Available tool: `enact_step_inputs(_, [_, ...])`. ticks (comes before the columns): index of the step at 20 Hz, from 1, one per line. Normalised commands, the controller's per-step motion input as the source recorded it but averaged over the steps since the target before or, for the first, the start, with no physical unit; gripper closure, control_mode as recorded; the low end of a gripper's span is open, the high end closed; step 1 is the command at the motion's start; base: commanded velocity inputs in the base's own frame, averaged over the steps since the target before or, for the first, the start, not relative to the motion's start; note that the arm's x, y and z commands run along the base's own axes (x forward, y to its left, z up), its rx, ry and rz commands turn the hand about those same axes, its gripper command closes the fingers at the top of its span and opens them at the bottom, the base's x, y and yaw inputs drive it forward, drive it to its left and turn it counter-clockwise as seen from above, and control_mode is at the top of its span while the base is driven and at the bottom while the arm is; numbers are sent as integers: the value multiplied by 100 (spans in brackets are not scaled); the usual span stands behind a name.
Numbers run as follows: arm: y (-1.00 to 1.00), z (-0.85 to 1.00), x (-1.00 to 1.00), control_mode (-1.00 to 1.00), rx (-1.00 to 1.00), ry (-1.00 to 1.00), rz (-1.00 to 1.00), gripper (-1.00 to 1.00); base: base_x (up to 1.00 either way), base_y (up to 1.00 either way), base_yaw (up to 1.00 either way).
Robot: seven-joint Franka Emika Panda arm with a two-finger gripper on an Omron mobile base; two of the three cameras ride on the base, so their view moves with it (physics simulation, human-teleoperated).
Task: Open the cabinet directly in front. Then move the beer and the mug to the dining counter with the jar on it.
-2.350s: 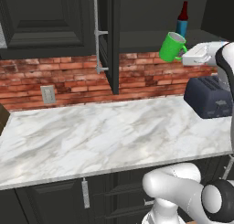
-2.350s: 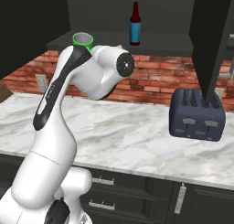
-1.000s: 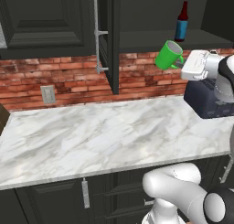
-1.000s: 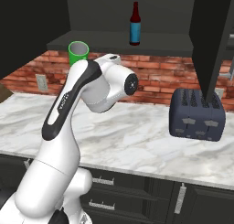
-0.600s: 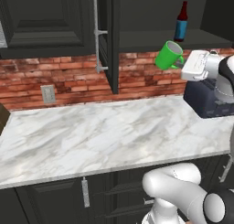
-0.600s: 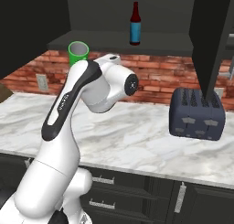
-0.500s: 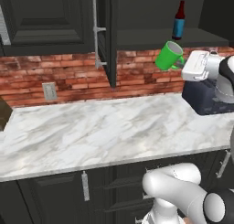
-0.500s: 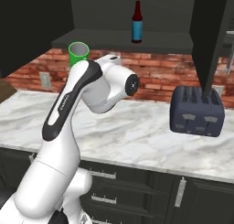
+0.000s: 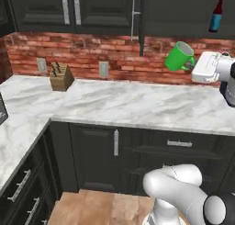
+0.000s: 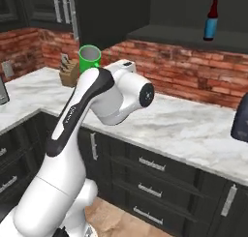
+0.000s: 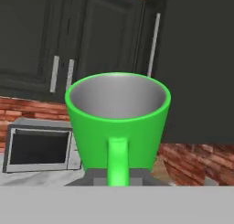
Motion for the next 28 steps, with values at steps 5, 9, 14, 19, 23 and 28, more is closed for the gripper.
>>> enact_step_inputs(5, [0, 0, 0, 100, 0, 0, 0, 100, -26, -2, 97])
enact_step_inputs(9, [0, 0, 0, 100, 0, 0, 0, 100, -11, 0, 100])
enact_step_inputs(14, [0, 0, 0, 100, 0, 0, 0, 100, -10, 0, 100])
enact_step_inputs(19, [0, 0, 0, 100, 0, 0, 0, 100, -10, 0, 100])
enact_step_inputs(23, [0, 0, 0, 100, 0, 0, 0, 100, -10, 0, 100])
enact_step_inputs(28, [0, 0, 0, 100, 0, 0, 0, 100, -10, 0, 100])
